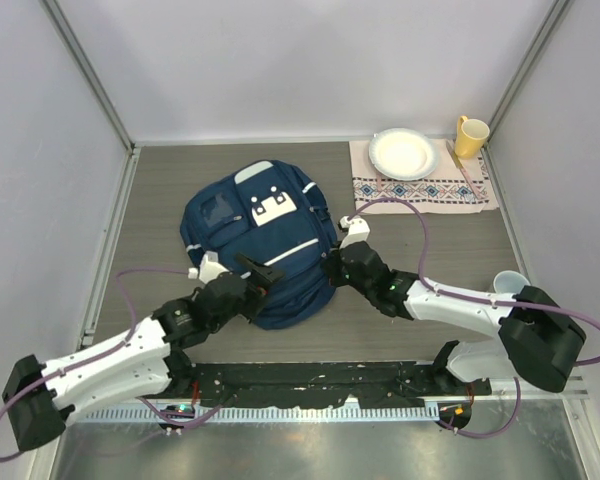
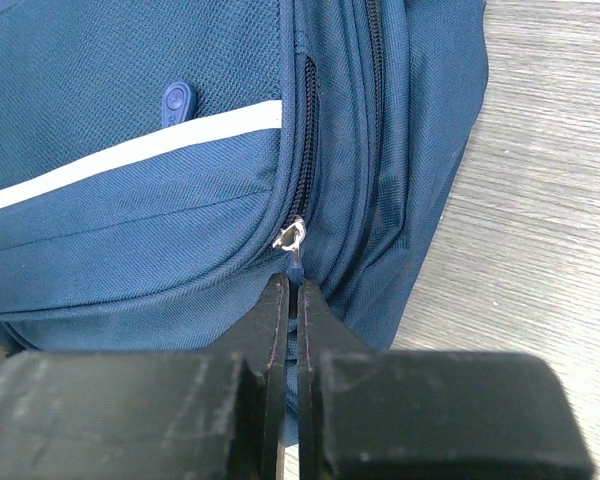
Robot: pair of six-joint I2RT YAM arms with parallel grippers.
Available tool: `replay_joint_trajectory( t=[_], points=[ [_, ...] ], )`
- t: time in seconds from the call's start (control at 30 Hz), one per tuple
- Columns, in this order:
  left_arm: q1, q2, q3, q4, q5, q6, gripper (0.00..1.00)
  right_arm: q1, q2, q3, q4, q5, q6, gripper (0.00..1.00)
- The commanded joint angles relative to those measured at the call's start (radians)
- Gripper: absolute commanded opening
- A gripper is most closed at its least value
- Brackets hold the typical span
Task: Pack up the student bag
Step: Zip the student bag at the center of the board.
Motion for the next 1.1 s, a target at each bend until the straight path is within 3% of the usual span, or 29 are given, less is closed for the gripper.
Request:
replay_joint_trajectory(
  t=[0.0, 0.13, 0.33, 0.37, 0.43, 0.53, 0.67, 0.83, 0.93, 0.97, 1.07],
  points=[
    [-0.038, 0.105, 0.064, 0.194, -0.199, -0.091, 0.99, -0.004, -0.049, 0.018, 0.002, 0.035, 0.012, 0.01],
    [-0.038, 0.183, 0.05, 0.308, -0.244, -0.118, 0.91, -0.002, -0.056, 0.006, 0.008, 0.028, 0.014, 0.01],
    [-0.038, 0.235, -0.002, 0.377, -0.316, -0.188, 0.71, 0.004, -0.068, 0.004, 0.008, 0.023, 0.004, 0.01],
    [-0.038, 0.243, -0.005, 0.376, -0.319, -0.2, 0.62, 0.005, -0.073, 0.003, 0.008, 0.023, 0.004, 0.01],
    [-0.038, 0.246, -0.018, 0.38, -0.328, -0.212, 0.56, 0.011, -0.073, 0.004, 0.006, 0.025, 0.0, 0.01],
    [-0.038, 0.242, -0.007, 0.327, -0.35, -0.208, 0.54, 0.024, -0.078, 0.006, 0.003, 0.032, -0.006, 0.01],
    [-0.038, 0.243, -0.002, 0.28, -0.358, -0.223, 0.72, 0.047, -0.075, -0.002, 0.011, 0.042, -0.006, 0.01],
    [-0.038, 0.298, -0.002, 0.27, -0.348, -0.299, 0.75, 0.067, -0.068, -0.002, 0.014, 0.055, -0.008, 0.01],
    [-0.038, 0.329, 0.002, 0.271, -0.333, -0.335, 0.67, 0.076, -0.073, 0.0, 0.016, 0.066, -0.009, 0.01],
    [-0.038, 0.346, 0.004, 0.271, -0.33, -0.341, 0.58, 0.079, -0.081, 0.0, 0.014, 0.068, -0.009, 0.01],
    [-0.038, 0.366, 0.001, 0.276, -0.327, -0.379, 0.44, 0.088, -0.09, -0.005, 0.019, 0.069, -0.02, 0.01]
  ],
)
